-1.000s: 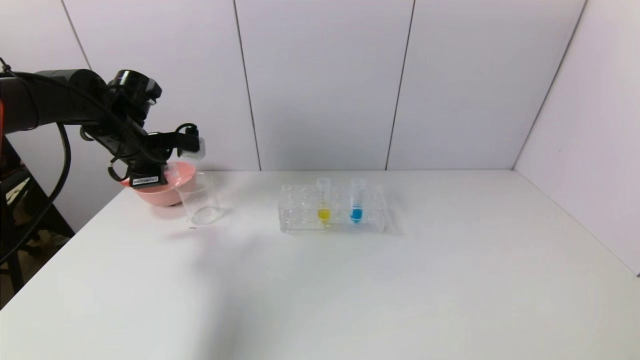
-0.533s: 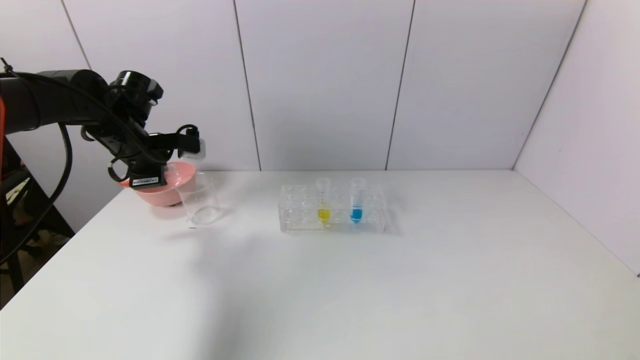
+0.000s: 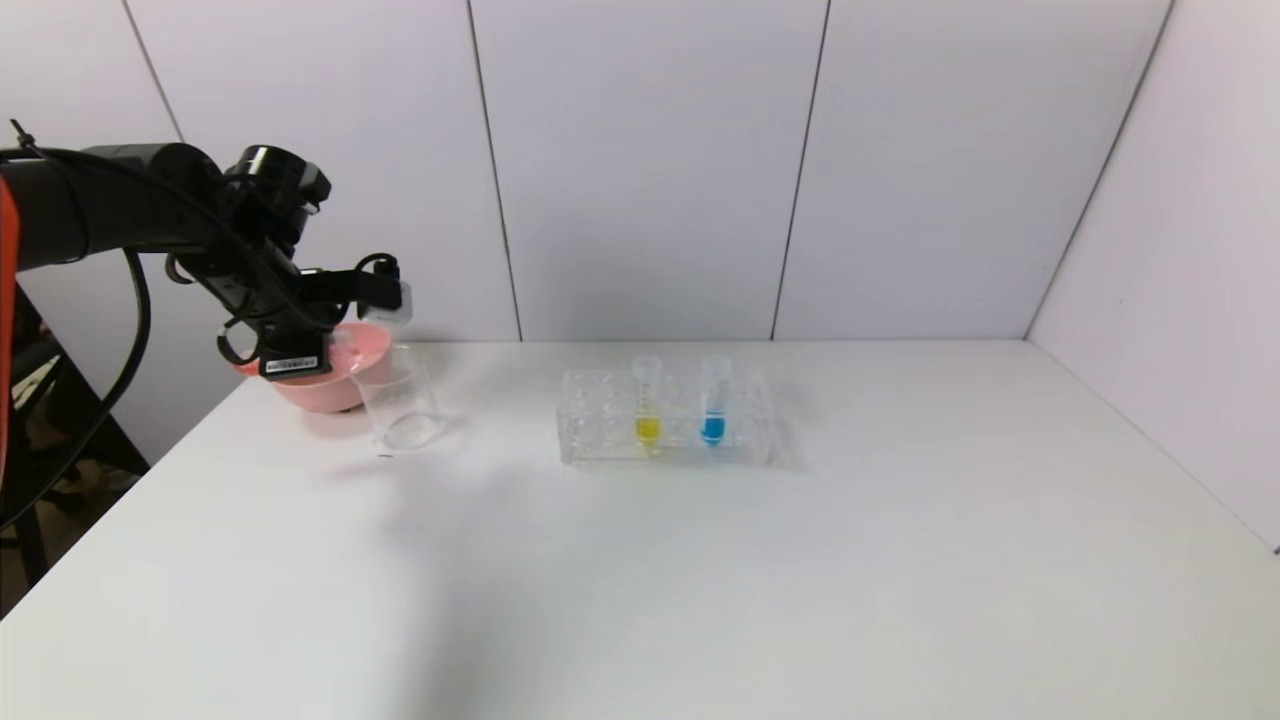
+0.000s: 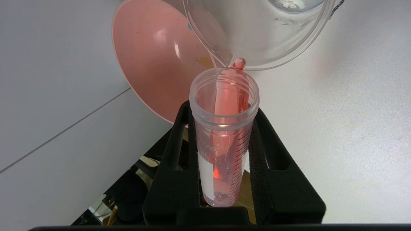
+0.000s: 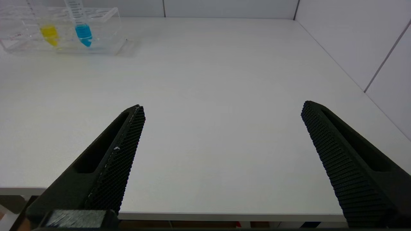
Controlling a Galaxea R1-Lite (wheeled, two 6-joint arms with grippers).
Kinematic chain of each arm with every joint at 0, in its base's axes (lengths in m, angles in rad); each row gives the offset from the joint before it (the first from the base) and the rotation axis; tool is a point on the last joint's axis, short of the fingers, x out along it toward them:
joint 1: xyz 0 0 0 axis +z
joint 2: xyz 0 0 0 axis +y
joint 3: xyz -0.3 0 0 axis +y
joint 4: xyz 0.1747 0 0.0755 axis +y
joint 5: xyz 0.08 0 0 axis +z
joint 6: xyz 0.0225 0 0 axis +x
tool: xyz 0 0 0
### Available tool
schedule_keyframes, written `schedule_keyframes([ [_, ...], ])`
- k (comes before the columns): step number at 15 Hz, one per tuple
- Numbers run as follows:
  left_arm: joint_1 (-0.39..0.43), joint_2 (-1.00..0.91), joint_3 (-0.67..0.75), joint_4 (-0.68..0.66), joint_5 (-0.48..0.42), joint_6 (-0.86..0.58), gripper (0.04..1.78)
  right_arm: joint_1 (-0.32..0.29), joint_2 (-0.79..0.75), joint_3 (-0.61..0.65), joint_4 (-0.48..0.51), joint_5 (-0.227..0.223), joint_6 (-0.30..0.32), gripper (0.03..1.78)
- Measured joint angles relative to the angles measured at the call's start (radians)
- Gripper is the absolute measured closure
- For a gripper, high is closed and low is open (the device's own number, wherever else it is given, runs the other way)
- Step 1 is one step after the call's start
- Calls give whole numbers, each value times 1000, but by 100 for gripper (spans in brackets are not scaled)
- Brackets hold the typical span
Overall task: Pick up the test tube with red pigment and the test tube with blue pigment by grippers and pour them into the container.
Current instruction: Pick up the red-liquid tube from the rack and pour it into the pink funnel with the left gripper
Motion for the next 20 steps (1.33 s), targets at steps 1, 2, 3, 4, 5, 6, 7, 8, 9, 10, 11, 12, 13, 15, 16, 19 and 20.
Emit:
schedule_keyframes([
  [1, -1, 1, 0, 0, 3, 0, 136, 0, 0, 0, 0, 0, 0, 4],
  [2, -2, 2, 0, 0, 13, 0, 136, 0, 0, 0, 0, 0, 0, 4],
  [3, -4, 3, 0, -1, 26, 0, 136, 0, 0, 0, 0, 0, 0, 4],
  [4, -6, 4, 0, -2, 34, 0, 136, 0, 0, 0, 0, 0, 0, 4],
  [5, -10, 4, 0, -3, 38, 0, 136, 0, 0, 0, 0, 0, 0, 4],
  [6, -12, 5, 0, -4, 42, 0, 136, 0, 0, 0, 0, 0, 0, 4],
  [7, -14, 6, 0, -4, 49, 0, 136, 0, 0, 0, 0, 0, 0, 4],
  [8, -15, 6, 0, -4, 57, 0, 136, 0, 0, 0, 0, 0, 0, 4],
  [9, -18, 5, 0, -5, 65, 0, 136, 0, 0, 0, 0, 0, 0, 4],
  [10, -22, 6, 0, -7, 75, 0, 136, 0, 0, 0, 0, 0, 0, 4],
  [11, -25, 6, 0, -7, 82, 1, 136, 0, 0, 0, 0, 0, 0, 4],
  [12, -27, 6, 0, -7, 85, 1, 136, 0, 0, 0, 0, 0, 0, 4],
  [13, -27, 5, 0, -7, 85, 1, 136, 0, 0, 0, -1, 0, 0, 4],
  [15, -29, 6, 0, -8, 85, 1, 136, 0, 0, 0, 0, 0, 0, 4],
  [16, -30, 5, 0, -8, 85, 1, 136, 0, 0, 0, 0, 0, 0, 4],
  [19, -31, 5, 0, -10, 85, 1, 136, 0, 0, 0, 0, 0, 0, 4],
  [20, -33, 5, 0, -10, 86, 1, 136, 0, 0, 0, 0, 0, 0, 4],
])
